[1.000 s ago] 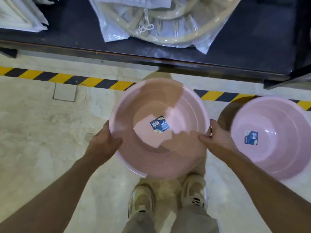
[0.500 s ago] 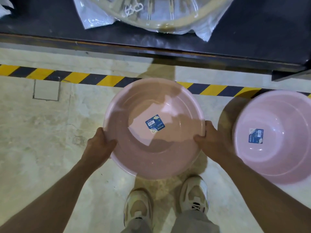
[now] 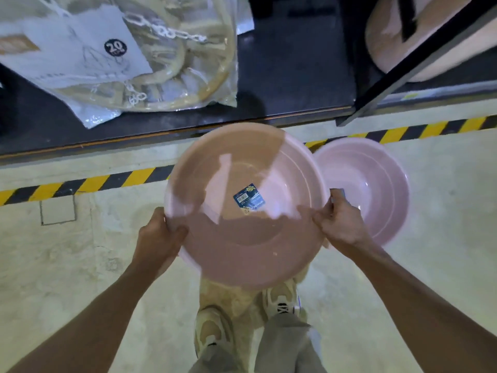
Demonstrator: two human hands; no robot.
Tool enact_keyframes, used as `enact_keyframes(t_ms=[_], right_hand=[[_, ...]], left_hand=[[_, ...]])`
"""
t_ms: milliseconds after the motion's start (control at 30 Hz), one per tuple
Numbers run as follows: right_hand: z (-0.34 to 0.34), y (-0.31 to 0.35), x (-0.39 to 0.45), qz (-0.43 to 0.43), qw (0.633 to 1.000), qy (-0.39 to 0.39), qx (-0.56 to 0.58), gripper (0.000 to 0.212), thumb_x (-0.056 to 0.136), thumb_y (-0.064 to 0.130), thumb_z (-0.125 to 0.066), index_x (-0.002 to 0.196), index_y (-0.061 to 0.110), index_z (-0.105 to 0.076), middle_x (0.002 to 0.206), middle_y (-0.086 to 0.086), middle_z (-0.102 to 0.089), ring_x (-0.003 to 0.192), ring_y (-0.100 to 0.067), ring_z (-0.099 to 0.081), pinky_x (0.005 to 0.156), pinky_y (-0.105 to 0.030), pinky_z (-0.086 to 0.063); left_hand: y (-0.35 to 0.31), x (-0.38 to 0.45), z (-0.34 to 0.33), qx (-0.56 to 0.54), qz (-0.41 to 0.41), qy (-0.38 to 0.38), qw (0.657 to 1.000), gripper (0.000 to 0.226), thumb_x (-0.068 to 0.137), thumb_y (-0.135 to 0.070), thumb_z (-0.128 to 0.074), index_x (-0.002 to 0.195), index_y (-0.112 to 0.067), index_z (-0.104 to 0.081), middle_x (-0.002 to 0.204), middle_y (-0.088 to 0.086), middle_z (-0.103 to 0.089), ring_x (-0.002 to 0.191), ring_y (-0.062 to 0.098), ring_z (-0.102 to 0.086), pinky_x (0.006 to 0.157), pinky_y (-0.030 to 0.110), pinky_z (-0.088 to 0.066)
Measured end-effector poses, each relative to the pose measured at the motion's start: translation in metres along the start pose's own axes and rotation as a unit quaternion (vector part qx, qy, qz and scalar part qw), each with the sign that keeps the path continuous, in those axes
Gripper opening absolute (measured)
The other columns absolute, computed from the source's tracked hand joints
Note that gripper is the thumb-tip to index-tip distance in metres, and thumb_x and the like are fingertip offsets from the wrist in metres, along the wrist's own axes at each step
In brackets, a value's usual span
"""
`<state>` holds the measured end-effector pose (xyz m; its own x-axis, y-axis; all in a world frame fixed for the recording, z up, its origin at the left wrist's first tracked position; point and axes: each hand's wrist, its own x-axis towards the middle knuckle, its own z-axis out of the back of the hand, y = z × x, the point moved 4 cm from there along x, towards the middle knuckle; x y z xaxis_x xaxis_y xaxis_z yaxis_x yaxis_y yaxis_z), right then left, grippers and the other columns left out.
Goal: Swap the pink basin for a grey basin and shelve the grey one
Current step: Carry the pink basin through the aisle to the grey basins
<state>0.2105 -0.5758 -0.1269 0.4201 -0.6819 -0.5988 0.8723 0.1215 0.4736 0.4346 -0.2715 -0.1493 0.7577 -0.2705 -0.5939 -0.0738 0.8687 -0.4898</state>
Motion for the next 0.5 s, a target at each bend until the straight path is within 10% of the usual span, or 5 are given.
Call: enact_keyframes(t_ms=[133, 500], right_hand=[[0.061, -0.031, -0.019, -0.046, 0.996, -0.033, 0.072, 0.045, 0.081, 0.045, -0.078, 0.084, 0.016, -0.043, 0.073, -0.013, -0.067, 0.072, -0.029, -0.067, 0.058, -0.033, -0.054], [0.154, -0.165, -0.024, -0.167, 0.978, -0.092, 0.09, 0.037, 0.086, 0.042, -0.07, 0.094, 0.014, -0.049, 0.089, -0.006, -0.07, 0.085, -0.033, -0.066, 0.08, -0.046, -0.055]], left_hand=[[-0.073, -0.006, -0.02, 0.048, -0.062, 0.026, 0.997, 0.017, 0.087, -0.028, -0.068, 0.094, -0.021, -0.054, 0.078, -0.003, -0.064, 0.072, 0.012, -0.06, 0.052, 0.027, -0.043], [-0.214, -0.014, -0.148, 0.167, -0.182, 0.113, 0.962, 0.021, 0.088, -0.028, -0.063, 0.089, -0.016, -0.046, 0.068, 0.005, -0.07, 0.075, 0.031, -0.066, 0.063, 0.036, -0.049]])
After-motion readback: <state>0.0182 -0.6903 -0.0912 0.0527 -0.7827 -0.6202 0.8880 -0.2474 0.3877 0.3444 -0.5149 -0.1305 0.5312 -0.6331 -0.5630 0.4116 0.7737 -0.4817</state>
